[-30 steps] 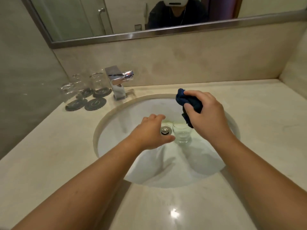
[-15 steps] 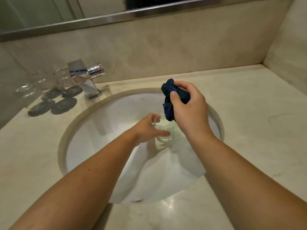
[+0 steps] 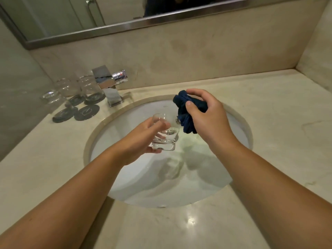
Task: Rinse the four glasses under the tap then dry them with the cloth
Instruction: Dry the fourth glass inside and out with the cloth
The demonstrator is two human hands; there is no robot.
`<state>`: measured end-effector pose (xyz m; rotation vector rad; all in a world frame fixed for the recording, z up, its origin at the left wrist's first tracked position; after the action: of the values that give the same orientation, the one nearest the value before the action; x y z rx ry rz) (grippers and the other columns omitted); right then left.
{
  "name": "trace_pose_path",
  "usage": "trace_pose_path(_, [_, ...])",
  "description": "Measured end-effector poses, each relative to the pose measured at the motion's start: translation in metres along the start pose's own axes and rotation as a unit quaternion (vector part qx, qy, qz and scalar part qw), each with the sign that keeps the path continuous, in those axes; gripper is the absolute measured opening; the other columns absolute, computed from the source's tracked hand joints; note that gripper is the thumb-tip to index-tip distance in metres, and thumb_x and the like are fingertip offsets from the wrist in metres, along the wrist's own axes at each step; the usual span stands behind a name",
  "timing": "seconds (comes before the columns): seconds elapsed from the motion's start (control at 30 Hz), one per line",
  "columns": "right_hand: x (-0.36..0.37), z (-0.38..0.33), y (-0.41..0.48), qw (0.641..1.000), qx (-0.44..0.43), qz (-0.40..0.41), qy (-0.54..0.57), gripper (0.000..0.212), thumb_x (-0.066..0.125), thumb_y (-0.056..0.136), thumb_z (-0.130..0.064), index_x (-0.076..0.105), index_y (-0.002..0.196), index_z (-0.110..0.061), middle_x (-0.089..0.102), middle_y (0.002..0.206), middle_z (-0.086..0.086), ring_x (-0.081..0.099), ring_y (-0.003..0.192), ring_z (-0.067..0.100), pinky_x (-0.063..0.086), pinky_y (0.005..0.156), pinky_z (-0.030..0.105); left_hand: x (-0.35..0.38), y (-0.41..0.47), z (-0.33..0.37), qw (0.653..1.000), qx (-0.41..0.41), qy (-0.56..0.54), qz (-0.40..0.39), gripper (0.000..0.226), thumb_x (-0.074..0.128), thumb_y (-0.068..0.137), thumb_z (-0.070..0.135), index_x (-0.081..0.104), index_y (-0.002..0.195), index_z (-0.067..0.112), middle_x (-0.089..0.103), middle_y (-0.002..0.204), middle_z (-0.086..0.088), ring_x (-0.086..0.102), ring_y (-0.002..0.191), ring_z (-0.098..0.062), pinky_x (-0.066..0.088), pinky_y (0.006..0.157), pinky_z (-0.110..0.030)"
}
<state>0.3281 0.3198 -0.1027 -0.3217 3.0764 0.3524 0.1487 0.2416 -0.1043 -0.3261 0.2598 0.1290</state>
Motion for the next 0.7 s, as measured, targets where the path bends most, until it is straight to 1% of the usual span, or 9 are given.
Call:
trace_pose_path(0.1, [0.008,0.001,-0.007,0.999,0.007,-0.038,-0.012,0.031,0.061,0.102,-0.017,0.072,0.117,-0.042,0.078,0.105,-0.011,0.076,0.09,0.014,0.057,0.075,0.034,-0.003,-0.018,-0.001,1.0,-0.002,-0.023,0.007,0.047,0.072,0.095,0.055,0.062,0.132,0.027,0.071,0.117,-0.004,0.073,0.097,-0.023,0.054,0.079,-0.035])
trace_pose_path(0.17, [0.011,0.001,-0.011,0.998,0.025,-0.057,-0.005,0.027,0.063,0.103,-0.019,0.074,0.115,-0.041,0.079,0.101,-0.006,0.075,0.083,0.018,0.053,0.063,0.03,-0.002,-0.026,-0.004,0.998,-0.014,-0.05,0.034,0.061,0.074,0.089,0.06,0.056,0.134,0.023,0.073,0.123,-0.009,0.079,0.101,-0.03,0.054,0.078,-0.036])
trace_pose_path(0.27, [0.012,0.002,-0.014,0.993,0.072,-0.083,0.039,0.015,0.075,0.097,-0.031,0.076,0.111,-0.037,0.078,0.095,0.001,0.069,0.069,0.022,0.047,0.049,0.028,0.002,-0.031,-0.009,0.993,-0.011,-0.099,0.059,0.069,0.074,0.081,0.062,0.053,0.13,0.018,0.076,0.118,-0.01,0.08,0.088,-0.027,0.05,0.078,-0.036])
trace_pose_path(0.3, [0.013,0.002,-0.014,0.991,0.086,-0.089,0.05,0.019,0.081,0.092,-0.036,0.077,0.111,-0.035,0.078,0.093,0.002,0.067,0.065,0.023,0.046,0.049,0.027,0.003,-0.031,-0.009,0.993,-0.005,-0.104,0.059,0.071,0.074,0.078,0.062,0.052,0.129,0.017,0.078,0.116,-0.009,0.079,0.086,-0.026,0.049,0.077,-0.035])
trace_pose_path(0.4, [0.014,0.003,-0.013,0.991,0.094,-0.08,0.04,0.034,0.091,0.081,-0.037,0.076,0.112,-0.033,0.079,0.097,0.001,0.07,0.068,0.02,0.056,0.053,0.038,0.005,-0.029,-0.011,0.993,0.009,-0.115,0.032,0.075,0.084,0.078,0.053,0.047,0.132,0.017,0.082,0.109,-0.004,0.079,0.093,-0.029,0.048,0.077,-0.034])
trace_pose_path(0.47, [0.014,0.002,-0.012,0.993,0.092,-0.064,0.048,0.037,0.093,0.078,-0.034,0.076,0.111,-0.032,0.08,0.101,0.002,0.074,0.077,0.022,0.062,0.067,0.048,0.006,-0.028,-0.014,0.995,0.021,-0.099,0.002,0.082,0.094,0.077,0.042,0.042,0.137,0.023,0.083,0.107,0.0,0.078,0.104,-0.029,0.049,0.087,-0.036])
trace_pose_path(0.53, [0.012,0.0,-0.012,0.993,0.088,-0.051,0.062,0.041,0.094,0.076,-0.031,0.076,0.113,-0.03,0.08,0.101,0.002,0.074,0.078,0.027,0.059,0.068,0.045,0.005,-0.026,-0.016,0.997,0.039,-0.068,-0.005,0.084,0.093,0.078,0.032,0.037,0.14,0.029,0.082,0.111,-0.003,0.077,0.11,-0.027,0.05,0.095,-0.037])
trace_pose_path(0.6, [0.012,-0.003,-0.013,0.993,0.078,-0.045,0.074,0.044,0.095,0.076,-0.028,0.075,0.115,-0.028,0.08,0.102,0.005,0.074,0.078,0.032,0.056,0.065,0.042,0.004,-0.027,-0.017,0.997,0.056,-0.057,0.006,0.084,0.094,0.081,0.025,0.035,0.141,0.033,0.08,0.114,-0.007,0.078,0.107,-0.025,0.051,0.096,-0.037])
trace_pose_path(0.7, [0.014,-0.006,-0.016,0.994,0.062,-0.04,0.08,0.045,0.094,0.076,-0.027,0.074,0.116,-0.026,0.081,0.1,0.005,0.074,0.079,0.04,0.052,0.064,0.041,0.002,-0.028,-0.017,0.996,0.075,-0.051,0.015,0.078,0.092,0.079,0.029,0.039,0.134,0.041,0.081,0.112,-0.005,0.079,0.105,-0.024,0.055,0.102,-0.042])
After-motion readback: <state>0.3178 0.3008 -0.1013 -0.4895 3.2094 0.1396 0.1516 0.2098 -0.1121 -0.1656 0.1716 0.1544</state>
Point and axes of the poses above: each hand's wrist, its own y-axis towards the middle knuckle, its own x-axis out of the palm, z = x × y, the point moved 1 cm from there along y, towards the middle knuckle
